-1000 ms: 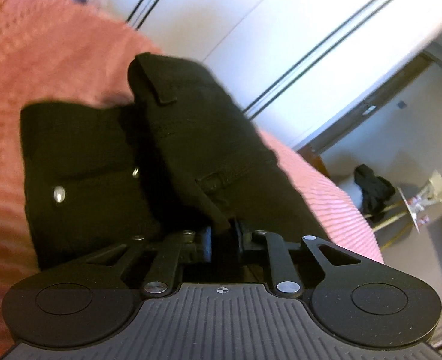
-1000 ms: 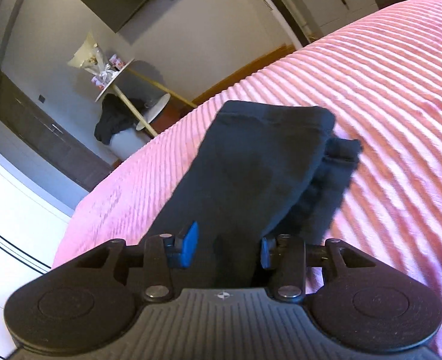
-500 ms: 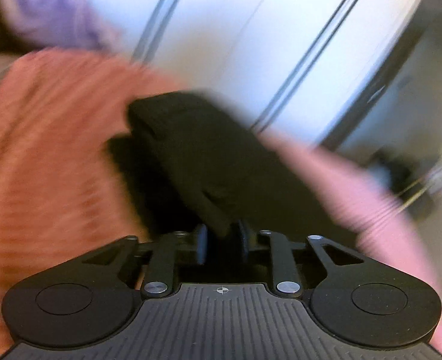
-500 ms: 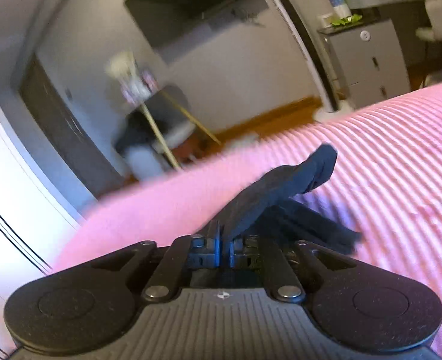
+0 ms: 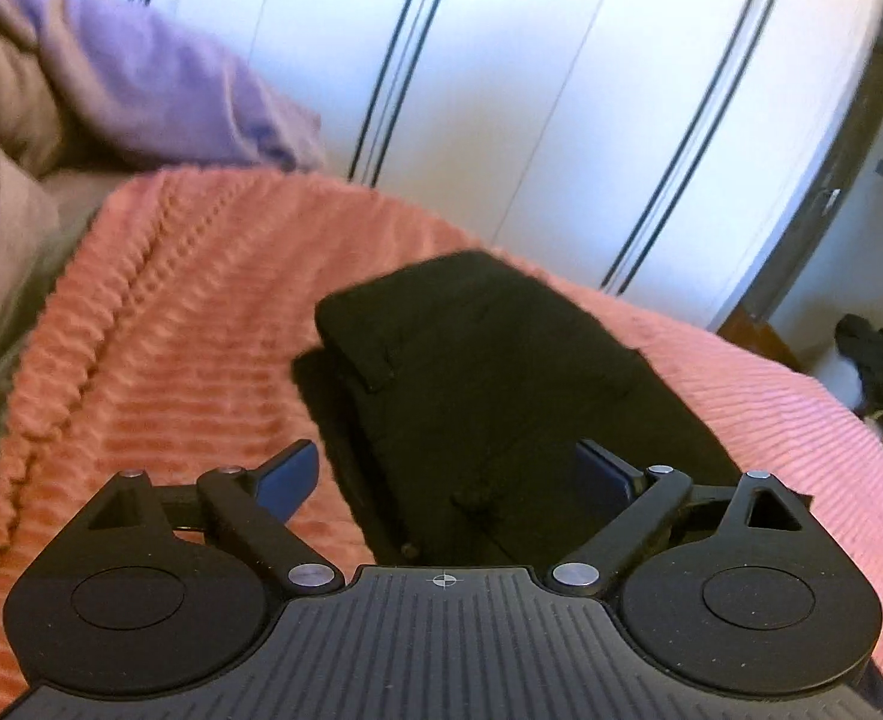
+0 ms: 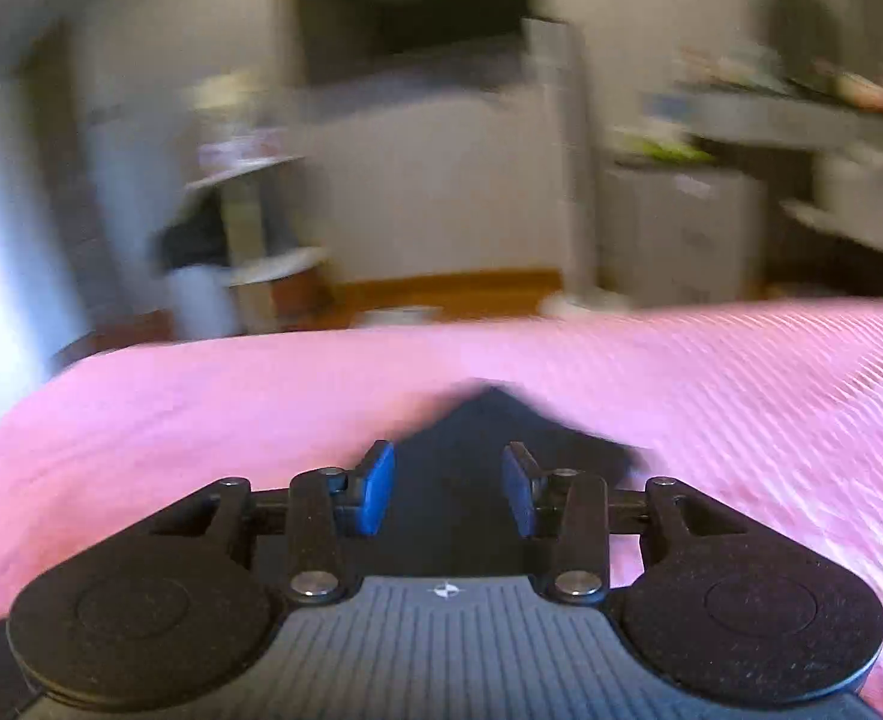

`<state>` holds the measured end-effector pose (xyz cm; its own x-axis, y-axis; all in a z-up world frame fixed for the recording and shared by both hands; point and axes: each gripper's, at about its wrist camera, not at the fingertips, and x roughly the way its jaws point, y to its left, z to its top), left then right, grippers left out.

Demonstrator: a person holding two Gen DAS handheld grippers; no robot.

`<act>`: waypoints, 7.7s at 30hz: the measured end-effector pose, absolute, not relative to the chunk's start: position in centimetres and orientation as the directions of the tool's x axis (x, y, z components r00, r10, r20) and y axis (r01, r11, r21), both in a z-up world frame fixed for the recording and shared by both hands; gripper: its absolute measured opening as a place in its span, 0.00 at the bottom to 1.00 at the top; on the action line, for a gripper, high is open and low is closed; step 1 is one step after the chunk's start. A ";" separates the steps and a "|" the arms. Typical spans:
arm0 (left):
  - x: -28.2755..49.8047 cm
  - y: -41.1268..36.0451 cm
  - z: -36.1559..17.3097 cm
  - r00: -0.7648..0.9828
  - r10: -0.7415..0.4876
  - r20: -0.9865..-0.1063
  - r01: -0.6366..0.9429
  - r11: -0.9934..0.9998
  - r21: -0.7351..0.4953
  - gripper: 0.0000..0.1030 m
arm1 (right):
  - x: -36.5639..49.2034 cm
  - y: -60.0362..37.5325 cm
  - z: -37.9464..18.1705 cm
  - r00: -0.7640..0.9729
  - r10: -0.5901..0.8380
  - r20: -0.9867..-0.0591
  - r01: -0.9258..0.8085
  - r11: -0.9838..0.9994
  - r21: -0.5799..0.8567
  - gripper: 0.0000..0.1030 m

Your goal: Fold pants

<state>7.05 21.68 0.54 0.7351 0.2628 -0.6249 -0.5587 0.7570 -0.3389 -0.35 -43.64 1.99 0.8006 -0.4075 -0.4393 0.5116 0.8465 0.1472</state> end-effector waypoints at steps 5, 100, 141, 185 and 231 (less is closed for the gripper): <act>6.9 23.7 -0.6 0.723 0.276 -0.633 -0.596 0.712 -0.371 0.90 | 6.2 -31.1 2.0 0.878 0.017 -0.478 0.007 0.999 0.048 0.45; 5.1 6.8 -4.5 0.754 -0.166 -0.635 -0.075 0.939 -0.335 0.98 | -7.3 -57.8 -4.6 0.851 -0.246 -0.464 0.525 0.382 0.761 0.11; 12.2 -8.4 -5.1 0.439 -0.674 -0.594 0.201 0.718 -0.666 0.94 | -2.8 -38.5 -4.5 0.784 0.100 -0.613 0.457 0.575 0.678 0.31; 8.4 2.8 -1.8 0.671 -0.403 -0.622 0.212 0.908 -0.360 0.34 | -1.2 -36.8 -3.5 0.813 0.289 -0.505 0.270 0.581 0.768 0.66; 4.6 5.2 -1.9 0.874 -0.173 -0.454 0.077 0.972 -0.221 0.83 | 12.3 -27.0 -5.7 0.754 -0.029 -0.656 0.314 0.894 0.320 0.16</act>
